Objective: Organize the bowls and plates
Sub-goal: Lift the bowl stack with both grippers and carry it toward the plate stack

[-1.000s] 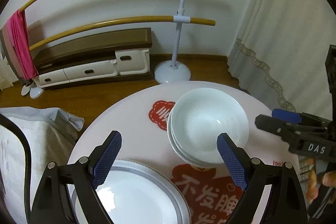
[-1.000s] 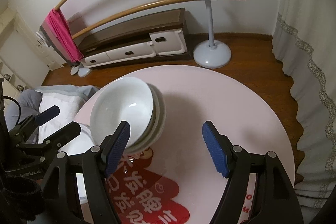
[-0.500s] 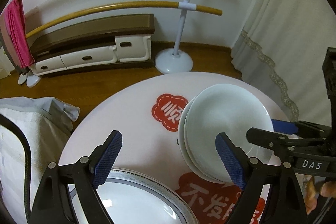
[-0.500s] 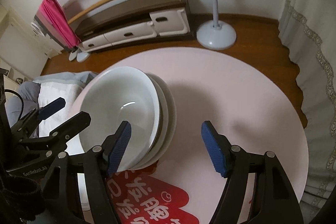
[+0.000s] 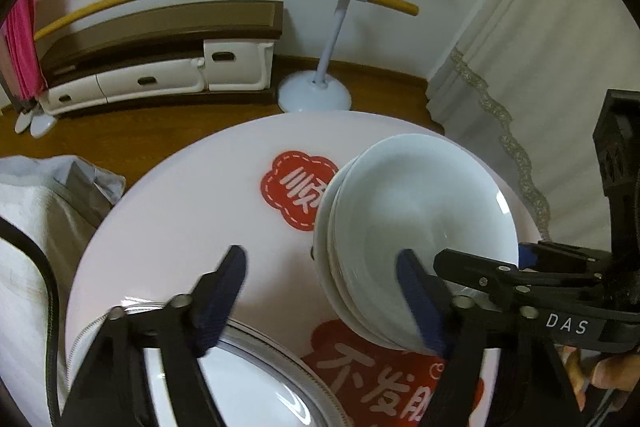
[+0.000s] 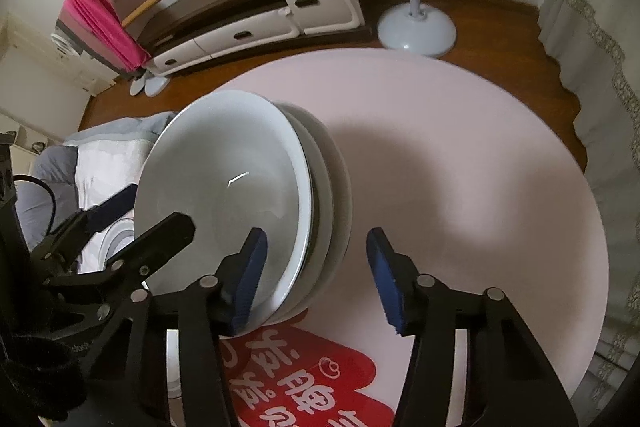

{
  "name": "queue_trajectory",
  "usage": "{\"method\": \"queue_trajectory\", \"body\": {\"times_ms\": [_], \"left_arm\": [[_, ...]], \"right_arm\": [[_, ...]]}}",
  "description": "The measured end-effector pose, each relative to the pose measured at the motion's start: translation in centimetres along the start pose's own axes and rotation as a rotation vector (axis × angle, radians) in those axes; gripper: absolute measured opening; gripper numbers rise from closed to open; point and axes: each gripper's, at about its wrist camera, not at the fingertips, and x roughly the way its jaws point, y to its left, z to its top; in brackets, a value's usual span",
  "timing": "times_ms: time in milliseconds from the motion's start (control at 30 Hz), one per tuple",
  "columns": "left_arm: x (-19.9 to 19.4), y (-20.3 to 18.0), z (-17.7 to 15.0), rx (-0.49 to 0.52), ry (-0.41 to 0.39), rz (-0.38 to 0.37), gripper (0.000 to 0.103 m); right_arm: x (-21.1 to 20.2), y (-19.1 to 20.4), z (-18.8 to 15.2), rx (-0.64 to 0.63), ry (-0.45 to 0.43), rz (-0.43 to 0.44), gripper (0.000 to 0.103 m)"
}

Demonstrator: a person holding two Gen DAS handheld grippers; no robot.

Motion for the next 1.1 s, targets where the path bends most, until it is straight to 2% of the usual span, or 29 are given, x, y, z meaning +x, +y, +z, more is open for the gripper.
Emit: {"method": "queue_trajectory", "body": {"times_ms": [100, 133, 333, 433, 567, 1100], "left_arm": [[0.1, 0.5, 0.5, -0.008, 0.014, -0.013, 0.055], [0.3, 0.5, 0.6, -0.006, 0.023, -0.016, 0.048], [0.3, 1.1, 1.6, -0.011, 0.041, -0.052, 0.032], [0.6, 1.2, 1.8, -0.013, 0.044, -0.045, 0.032], [1.4, 1.7, 1.9, -0.048, 0.068, -0.080, 0.032], [1.8, 0.3, 1.6, -0.047, 0.062, -0.048, 0.029]], "right_arm": [[-0.1, 0.3, -0.1, -0.005, -0.002, 0.010, 0.042], [-0.2, 0.4, -0.2, -0.008, -0.003, 0.007, 0.039], [-0.1, 0.8, -0.2, -0.007, -0.004, 0.005, 0.039], [-0.2, 0.8, -0.2, -0.005, -0.003, 0.004, 0.038], [-0.3, 0.6, -0.4, -0.004, -0.006, 0.007, 0.037], [-0.5, 0.1, -0.2, 0.003, -0.004, 0.015, 0.036]]}}
